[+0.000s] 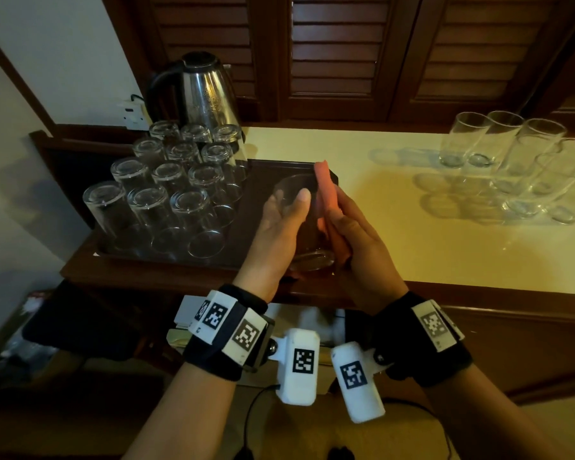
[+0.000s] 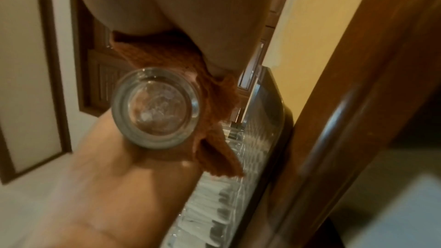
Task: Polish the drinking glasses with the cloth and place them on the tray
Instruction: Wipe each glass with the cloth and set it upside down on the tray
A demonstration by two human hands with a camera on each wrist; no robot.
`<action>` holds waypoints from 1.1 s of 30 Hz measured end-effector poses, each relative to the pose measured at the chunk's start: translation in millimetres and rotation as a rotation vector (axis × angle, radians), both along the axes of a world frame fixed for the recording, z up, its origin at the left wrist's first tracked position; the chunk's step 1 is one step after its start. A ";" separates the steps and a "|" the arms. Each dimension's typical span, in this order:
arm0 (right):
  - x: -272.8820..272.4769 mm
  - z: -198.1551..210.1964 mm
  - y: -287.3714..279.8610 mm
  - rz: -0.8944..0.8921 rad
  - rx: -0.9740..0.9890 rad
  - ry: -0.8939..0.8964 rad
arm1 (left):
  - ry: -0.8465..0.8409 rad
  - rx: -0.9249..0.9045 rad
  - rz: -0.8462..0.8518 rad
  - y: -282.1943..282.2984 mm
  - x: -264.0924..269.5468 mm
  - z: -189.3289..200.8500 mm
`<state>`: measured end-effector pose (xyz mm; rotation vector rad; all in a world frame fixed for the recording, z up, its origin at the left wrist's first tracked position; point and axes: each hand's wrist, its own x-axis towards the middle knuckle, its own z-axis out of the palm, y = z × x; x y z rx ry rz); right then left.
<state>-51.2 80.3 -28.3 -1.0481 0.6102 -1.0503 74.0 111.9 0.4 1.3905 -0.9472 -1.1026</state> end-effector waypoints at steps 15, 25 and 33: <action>5.7 -17.8 1.4 -0.052 0.022 0.064 | -0.056 0.028 -0.035 -2.1 -10.6 -16.3; 5.2 -16.0 0.4 -0.064 -0.009 0.025 | 0.083 0.039 -0.014 -5.3 -2.8 -13.9; 2.8 -1.3 -2.8 0.046 0.120 -0.164 | 0.124 -0.010 -0.059 -5.9 7.6 -12.0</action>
